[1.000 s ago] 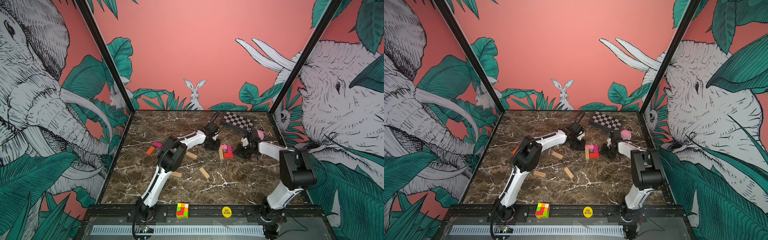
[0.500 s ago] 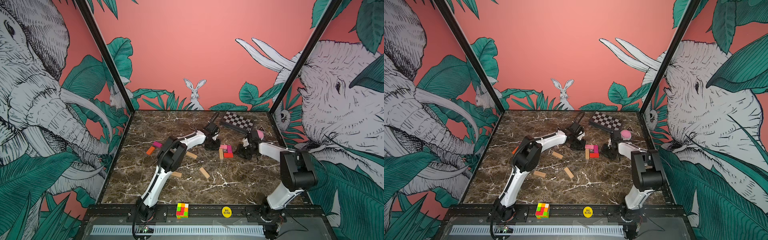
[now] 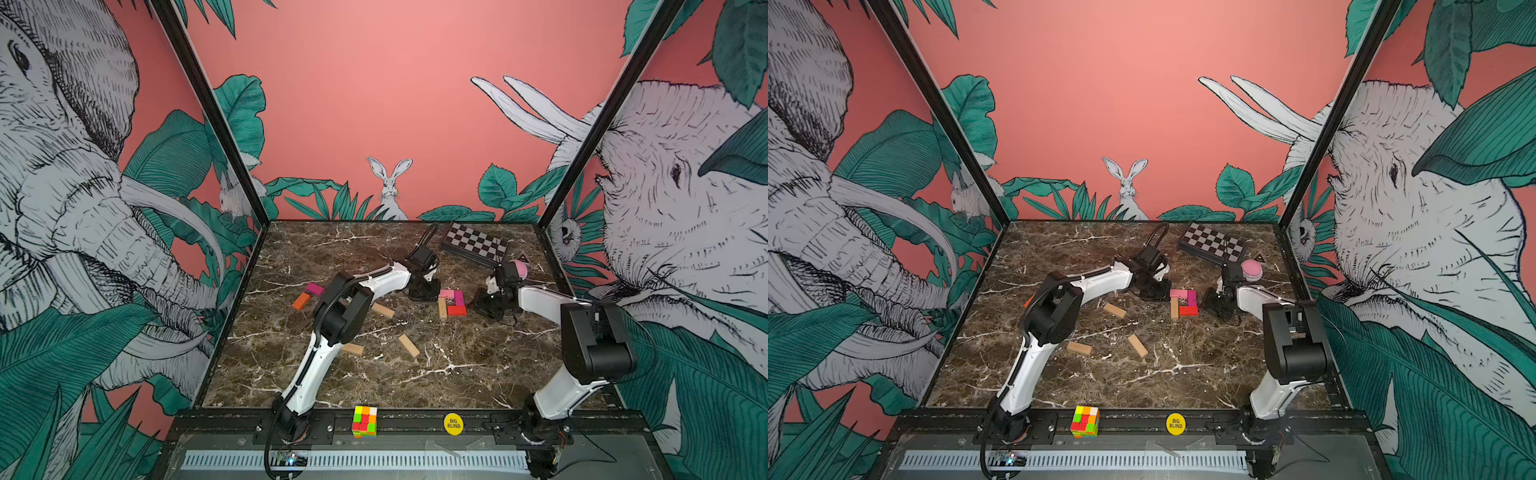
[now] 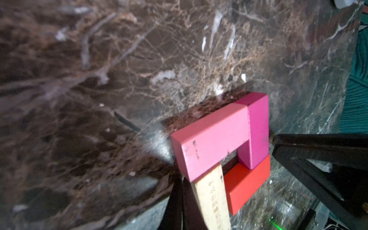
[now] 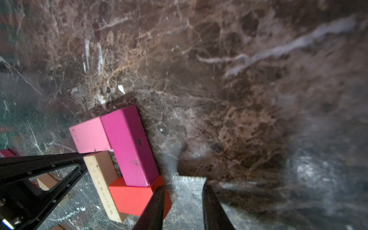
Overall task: Assemble the letter p with building blocks
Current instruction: Assemble the building block at the center of the board.
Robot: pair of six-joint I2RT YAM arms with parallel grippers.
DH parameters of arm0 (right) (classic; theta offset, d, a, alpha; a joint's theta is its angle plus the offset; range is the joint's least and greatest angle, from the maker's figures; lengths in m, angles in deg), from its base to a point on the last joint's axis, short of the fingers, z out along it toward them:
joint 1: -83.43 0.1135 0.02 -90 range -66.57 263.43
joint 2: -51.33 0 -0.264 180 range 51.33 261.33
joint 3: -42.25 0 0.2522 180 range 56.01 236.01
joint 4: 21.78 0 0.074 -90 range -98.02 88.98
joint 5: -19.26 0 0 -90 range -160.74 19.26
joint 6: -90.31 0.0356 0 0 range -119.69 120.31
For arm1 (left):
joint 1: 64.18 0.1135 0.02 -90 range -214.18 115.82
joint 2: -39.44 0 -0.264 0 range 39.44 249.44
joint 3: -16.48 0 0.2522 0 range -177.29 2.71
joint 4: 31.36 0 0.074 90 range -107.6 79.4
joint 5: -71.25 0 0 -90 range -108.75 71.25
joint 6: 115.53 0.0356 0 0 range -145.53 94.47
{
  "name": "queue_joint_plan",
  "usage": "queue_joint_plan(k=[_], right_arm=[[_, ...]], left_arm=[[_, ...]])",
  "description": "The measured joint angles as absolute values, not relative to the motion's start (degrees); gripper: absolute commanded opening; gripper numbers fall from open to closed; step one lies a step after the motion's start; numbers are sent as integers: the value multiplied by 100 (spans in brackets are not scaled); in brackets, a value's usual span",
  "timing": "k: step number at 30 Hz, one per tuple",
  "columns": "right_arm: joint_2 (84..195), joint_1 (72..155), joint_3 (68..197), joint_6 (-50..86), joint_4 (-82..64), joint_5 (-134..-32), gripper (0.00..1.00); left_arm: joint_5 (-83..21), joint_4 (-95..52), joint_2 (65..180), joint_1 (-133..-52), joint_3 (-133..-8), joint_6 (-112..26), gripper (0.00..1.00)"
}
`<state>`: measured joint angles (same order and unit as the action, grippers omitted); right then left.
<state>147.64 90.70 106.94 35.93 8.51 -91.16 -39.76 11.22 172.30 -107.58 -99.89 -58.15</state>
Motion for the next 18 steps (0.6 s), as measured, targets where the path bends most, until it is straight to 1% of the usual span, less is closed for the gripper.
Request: queue_joint_plan(k=[8,18], right_arm=[[14749,9140,10694,3614,856,-9049,33],[14729,9234,10694,3719,858,-8893,32]], left_arm=[[-3972,1031,16891,-10765,-9443,-5850,7],[-3976,965,16843,-10765,-9347,-5878,7]])
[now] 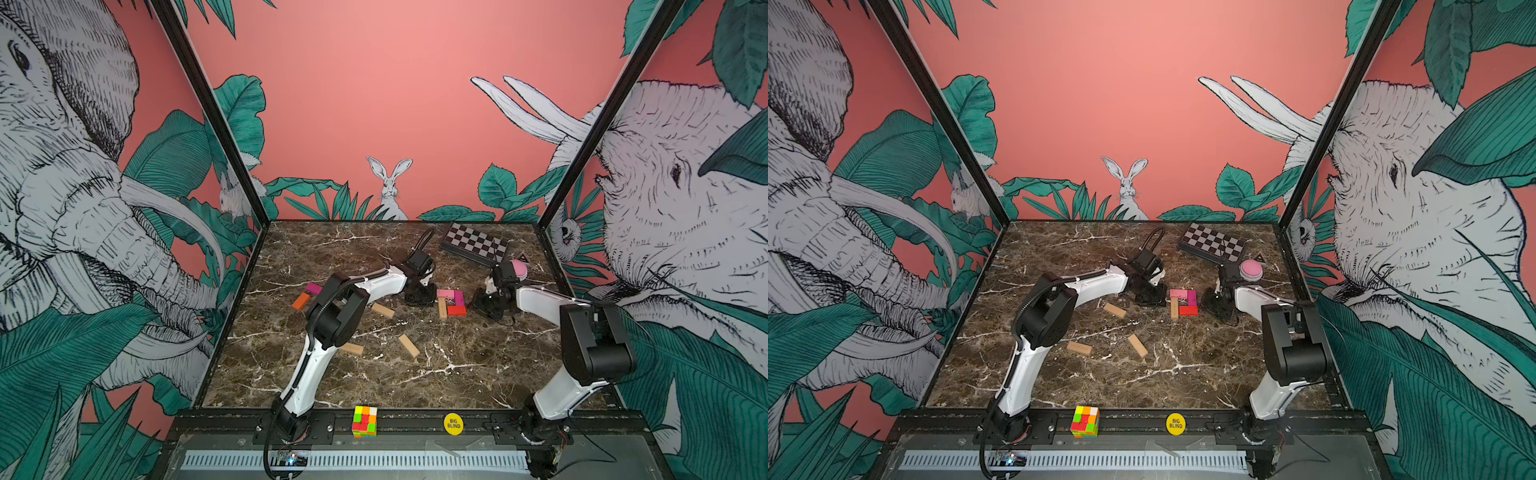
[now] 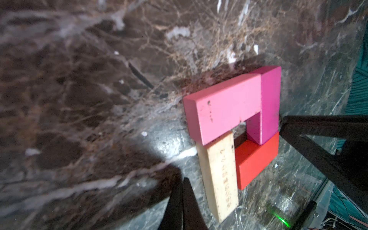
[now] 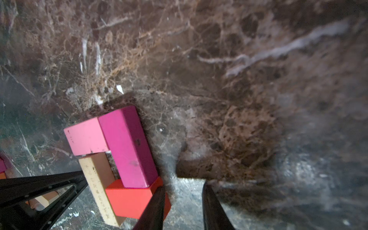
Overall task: Assemble the letter p with building blocks
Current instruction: Assemble the building block at the center of the board.
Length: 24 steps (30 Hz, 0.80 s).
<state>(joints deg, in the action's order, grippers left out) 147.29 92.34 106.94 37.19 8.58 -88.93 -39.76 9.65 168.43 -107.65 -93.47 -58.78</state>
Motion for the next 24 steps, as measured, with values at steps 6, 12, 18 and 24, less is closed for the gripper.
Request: queue_joint_plan(k=[6,12,18,24], right_arm=[[14720,9383,10694,3763,871,-8845,32],[14709,9446,10694,3787,893,-8808,32],[14707,9459,10694,3809,897,-8753,32],[14707,9459,10767,3846,1088,-8618,32]], left_arm=[[-3981,961,16843,-10765,-9347,-5881,7],[-3998,945,16843,-10762,-9340,-5881,8],[-4040,906,16834,-10758,-9312,-5883,8],[-4046,882,16819,-10758,-9283,-5881,8]])
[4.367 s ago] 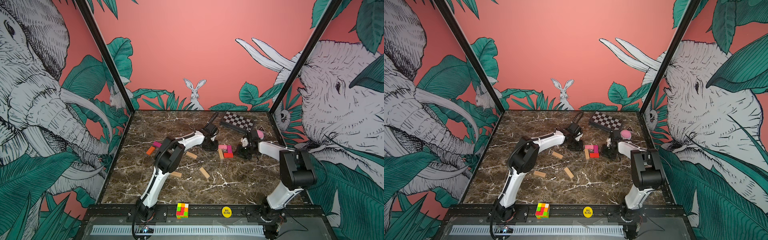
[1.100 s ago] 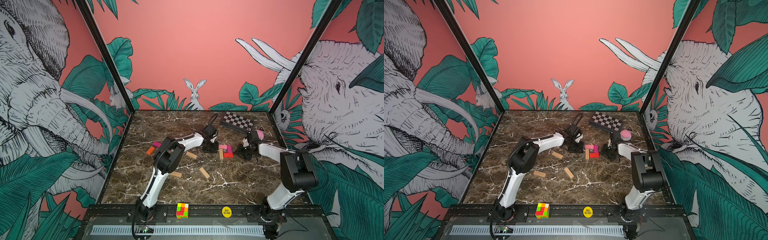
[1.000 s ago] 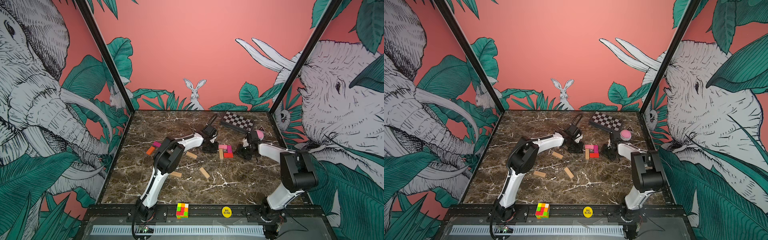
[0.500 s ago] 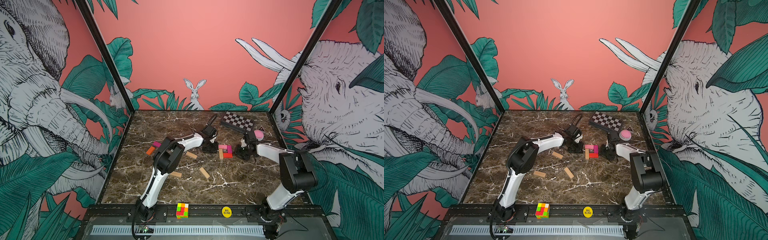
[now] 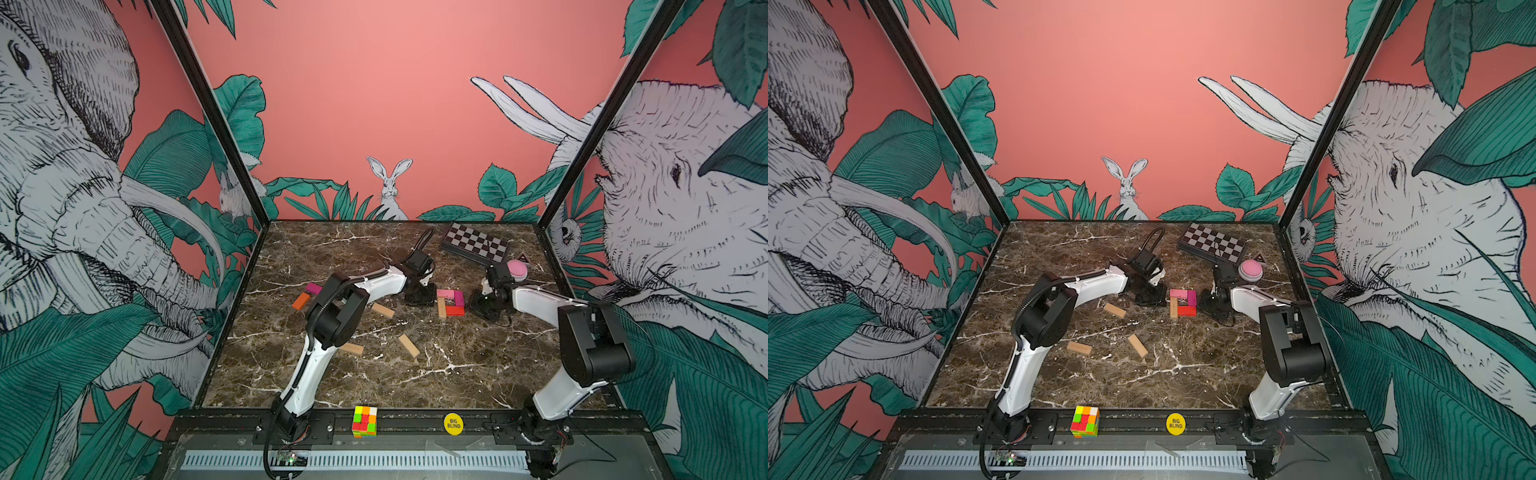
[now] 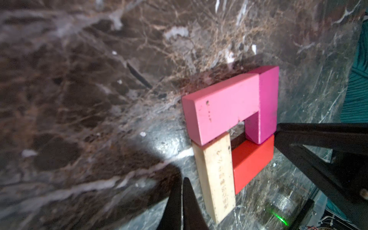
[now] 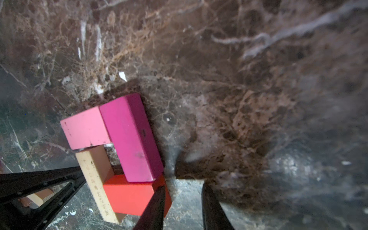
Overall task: Assemble the letter p with building blocks
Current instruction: Assemble the building block at the center of the board, then adjust the building block at the center of the board.
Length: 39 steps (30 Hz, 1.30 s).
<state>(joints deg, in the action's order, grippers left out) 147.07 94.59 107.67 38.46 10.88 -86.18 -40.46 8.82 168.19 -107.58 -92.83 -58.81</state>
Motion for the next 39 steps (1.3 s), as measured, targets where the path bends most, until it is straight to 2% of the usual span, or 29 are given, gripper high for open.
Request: queue_joint_plan(k=[12,21,39], right_arm=[[14657,9300,11024,3671,1665,-8614,33],[15179,9016,11650,3523,1706,-8729,32],[15380,9011,11695,3457,1695,-8882,32]], left_arm=[[-4108,864,16729,-10666,-9170,-5878,9],[-3996,1540,17352,-10380,-10352,-5714,9],[-4195,1730,17724,-10382,-10938,-5592,10]])
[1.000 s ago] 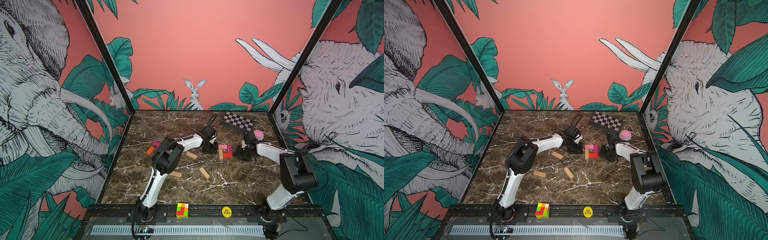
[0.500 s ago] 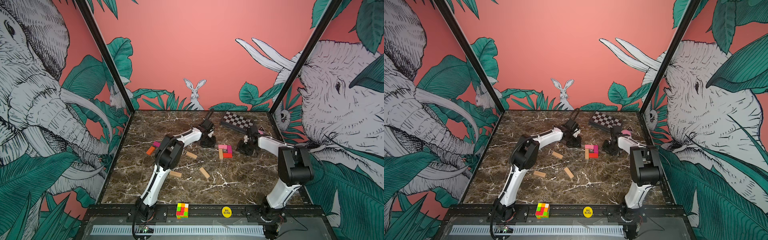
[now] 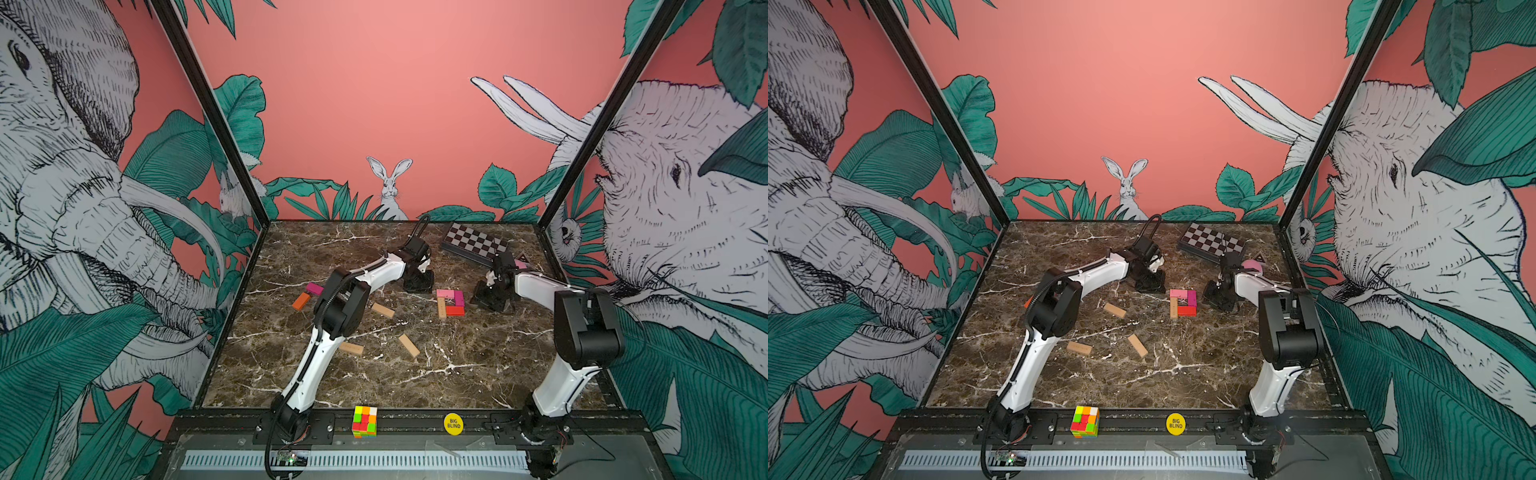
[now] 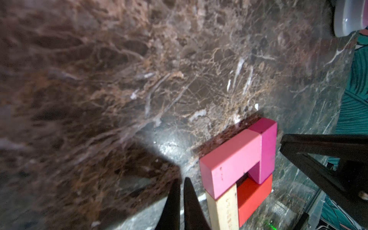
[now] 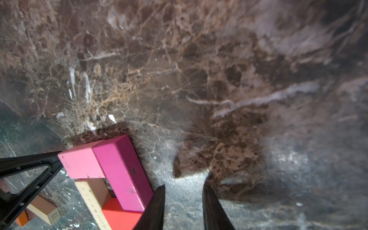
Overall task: Assemble the letter p with building blocks
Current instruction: Adjust the building block at the center of the board.
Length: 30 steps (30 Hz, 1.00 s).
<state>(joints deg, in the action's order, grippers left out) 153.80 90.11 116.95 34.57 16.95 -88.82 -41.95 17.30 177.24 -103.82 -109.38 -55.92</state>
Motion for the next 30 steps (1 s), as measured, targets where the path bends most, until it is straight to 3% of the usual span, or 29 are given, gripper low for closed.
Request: queue_joint_plan(k=[30], right_arm=[[15664,8939,12032,3466,1656,-9007,33]], left_arm=[[-4341,1586,17711,-10511,-10833,-5684,11]])
